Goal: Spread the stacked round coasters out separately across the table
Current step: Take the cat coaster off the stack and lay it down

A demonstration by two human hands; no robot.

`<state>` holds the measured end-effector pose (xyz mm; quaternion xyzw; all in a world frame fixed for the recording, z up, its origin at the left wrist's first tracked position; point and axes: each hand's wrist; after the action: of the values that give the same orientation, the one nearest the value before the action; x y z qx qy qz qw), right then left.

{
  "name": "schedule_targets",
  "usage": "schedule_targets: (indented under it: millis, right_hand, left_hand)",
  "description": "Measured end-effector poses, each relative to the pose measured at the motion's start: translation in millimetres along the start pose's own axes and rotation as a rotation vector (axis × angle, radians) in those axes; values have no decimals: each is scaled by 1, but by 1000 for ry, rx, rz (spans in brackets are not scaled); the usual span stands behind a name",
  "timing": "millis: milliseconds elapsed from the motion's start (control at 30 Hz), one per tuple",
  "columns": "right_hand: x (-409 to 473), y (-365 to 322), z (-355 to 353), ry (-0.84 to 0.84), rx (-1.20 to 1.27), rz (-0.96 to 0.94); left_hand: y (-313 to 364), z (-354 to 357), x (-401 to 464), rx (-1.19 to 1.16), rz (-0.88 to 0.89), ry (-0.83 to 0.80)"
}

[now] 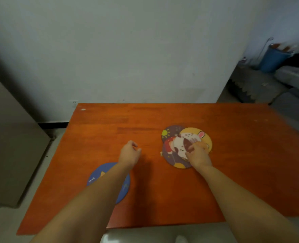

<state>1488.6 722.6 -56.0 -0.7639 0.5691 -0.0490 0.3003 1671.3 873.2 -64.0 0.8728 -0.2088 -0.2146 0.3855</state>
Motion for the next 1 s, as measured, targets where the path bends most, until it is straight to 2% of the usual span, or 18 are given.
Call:
schedule_targets:
  millis: [200, 367, 433, 600, 800, 1000]
  right_hand:
    - [73, 58, -36, -20, -64, 32]
    - [127, 81, -46, -66, -61, 55]
    - [143, 83, -43, -87, -43, 62]
    - [165, 82, -28, -129, 6, 103]
    - [174, 83, -21, -179, 93, 189]
    - [164, 87, -29, -127, 171, 176]
  left_hand:
    - [47, 89, 12, -1, -51, -13]
    - [65, 146, 22, -34, -204, -44]
    - [68, 161, 27, 30, -242, -25]
    - [70, 178, 43, 79, -357, 14]
    - [60, 194, 62, -18, -492, -4]
    - [74, 184, 44, -192, -545, 6]
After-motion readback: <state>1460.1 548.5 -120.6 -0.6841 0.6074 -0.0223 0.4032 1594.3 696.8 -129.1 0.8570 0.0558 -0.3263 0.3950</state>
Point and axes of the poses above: each hand's wrist, its own x-axis towards the middle knuckle, its own z-axis out of the palm, y = z × x, and after that the axes turned 6 degrees about y, right-handed
